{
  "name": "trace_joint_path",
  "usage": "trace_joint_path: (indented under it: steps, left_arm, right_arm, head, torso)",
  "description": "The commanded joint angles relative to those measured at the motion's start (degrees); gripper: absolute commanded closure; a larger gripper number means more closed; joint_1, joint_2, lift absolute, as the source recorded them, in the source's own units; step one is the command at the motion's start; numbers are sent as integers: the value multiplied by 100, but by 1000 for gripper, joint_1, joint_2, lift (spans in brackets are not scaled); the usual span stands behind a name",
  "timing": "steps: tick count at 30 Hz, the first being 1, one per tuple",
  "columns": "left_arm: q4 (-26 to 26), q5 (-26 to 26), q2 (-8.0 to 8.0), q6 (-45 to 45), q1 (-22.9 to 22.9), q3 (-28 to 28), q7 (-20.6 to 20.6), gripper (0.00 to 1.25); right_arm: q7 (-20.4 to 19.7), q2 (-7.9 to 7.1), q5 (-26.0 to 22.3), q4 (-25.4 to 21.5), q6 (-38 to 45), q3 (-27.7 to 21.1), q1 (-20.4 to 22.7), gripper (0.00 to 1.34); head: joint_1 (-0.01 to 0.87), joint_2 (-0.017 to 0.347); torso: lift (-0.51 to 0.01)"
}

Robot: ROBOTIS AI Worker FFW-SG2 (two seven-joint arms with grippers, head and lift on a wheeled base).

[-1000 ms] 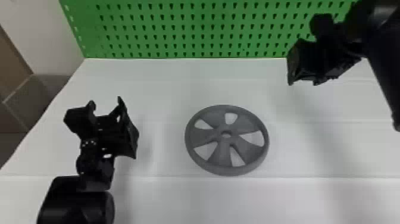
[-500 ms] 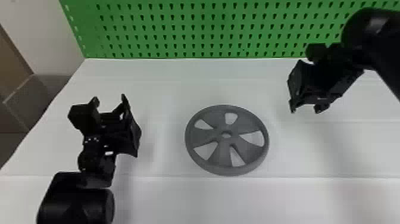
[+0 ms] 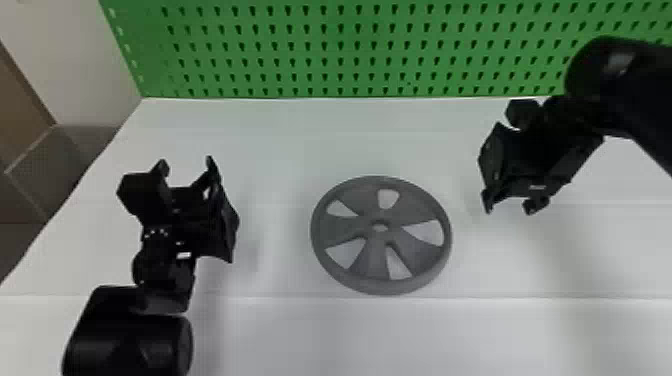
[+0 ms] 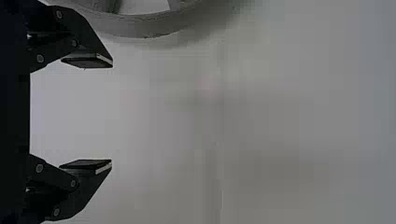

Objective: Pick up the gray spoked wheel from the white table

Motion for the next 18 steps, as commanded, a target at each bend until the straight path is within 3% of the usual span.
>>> trace_joint_path:
  steps: [1,11,18]
  left_arm:
    - [-11,-11,10,0,-9,-6,8,463]
    - [-11,-20,19,17,-27,-15,17,463]
    - [-11,-20,27,17,-27,-23,17,463]
  right_arm:
    - [3,36,-100,100,-89,1,6,495]
    - [-5,71,-47,109,-185,37,-3,495]
    - [56,62,-232,100,-511,476,-29,495]
  head:
    - [779,77]
    - [779,77]
    - [779,77]
  torso:
    - [-78]
    - [-78]
    - [-78]
